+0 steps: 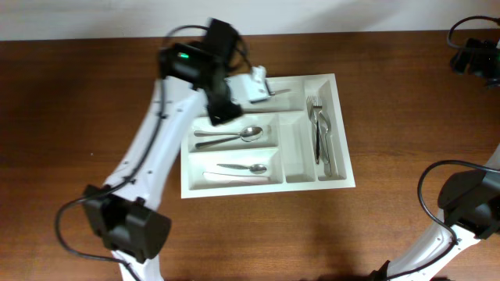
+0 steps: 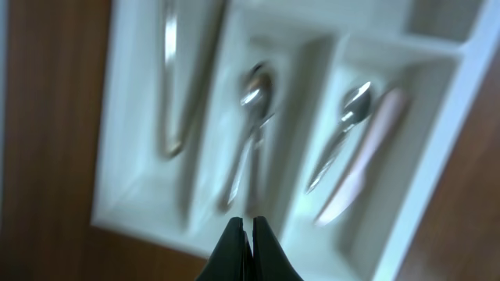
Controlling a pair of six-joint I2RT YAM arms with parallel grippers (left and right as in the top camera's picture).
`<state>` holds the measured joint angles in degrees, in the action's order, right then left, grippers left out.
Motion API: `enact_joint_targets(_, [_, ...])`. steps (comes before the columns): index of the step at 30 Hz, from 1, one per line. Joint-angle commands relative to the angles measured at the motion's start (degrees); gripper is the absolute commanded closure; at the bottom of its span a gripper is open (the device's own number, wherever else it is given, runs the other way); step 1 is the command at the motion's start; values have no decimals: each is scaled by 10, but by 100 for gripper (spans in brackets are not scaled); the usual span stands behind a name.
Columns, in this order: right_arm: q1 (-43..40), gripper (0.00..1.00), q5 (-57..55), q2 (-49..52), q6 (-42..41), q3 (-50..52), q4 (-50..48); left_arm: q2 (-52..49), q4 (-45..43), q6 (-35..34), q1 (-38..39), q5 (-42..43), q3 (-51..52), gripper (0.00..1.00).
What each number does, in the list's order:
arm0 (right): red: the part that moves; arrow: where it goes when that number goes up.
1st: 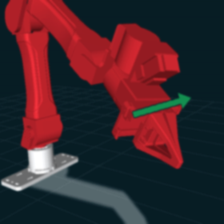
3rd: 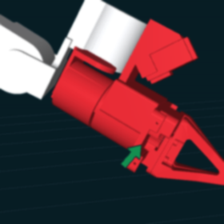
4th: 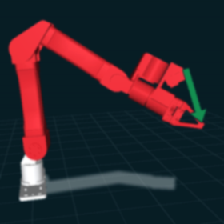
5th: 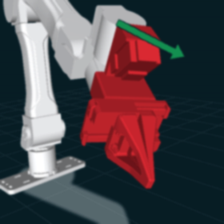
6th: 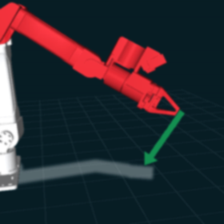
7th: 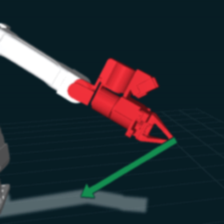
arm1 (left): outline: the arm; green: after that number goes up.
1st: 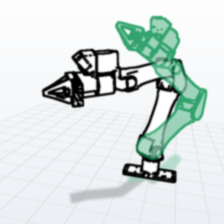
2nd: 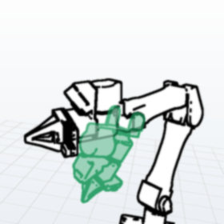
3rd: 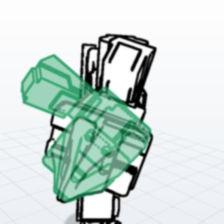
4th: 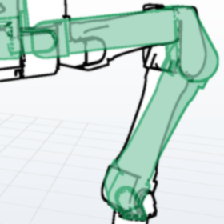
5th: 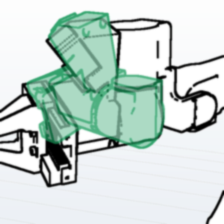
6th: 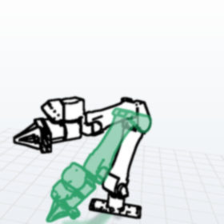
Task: Pack container
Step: 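Carry the spoon into the tray's bottom-left compartment and release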
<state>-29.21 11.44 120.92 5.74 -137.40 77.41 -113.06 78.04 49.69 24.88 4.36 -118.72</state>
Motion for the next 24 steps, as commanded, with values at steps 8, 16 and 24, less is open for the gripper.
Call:
enact_joint_targets(8, [-1, 1, -3, -4, -5, 3, 0, -68, 48, -107, 128, -2, 5, 98])
enact_joint_targets(16, [-1, 1, -3, -4, -5, 3, 0, -99, 90, -191, 144, -31, 5, 98])
enact_joint_targets(24, [-1, 1, -3, -4, -5, 3, 0, -137, 90, -157, 144, -31, 29, 99])
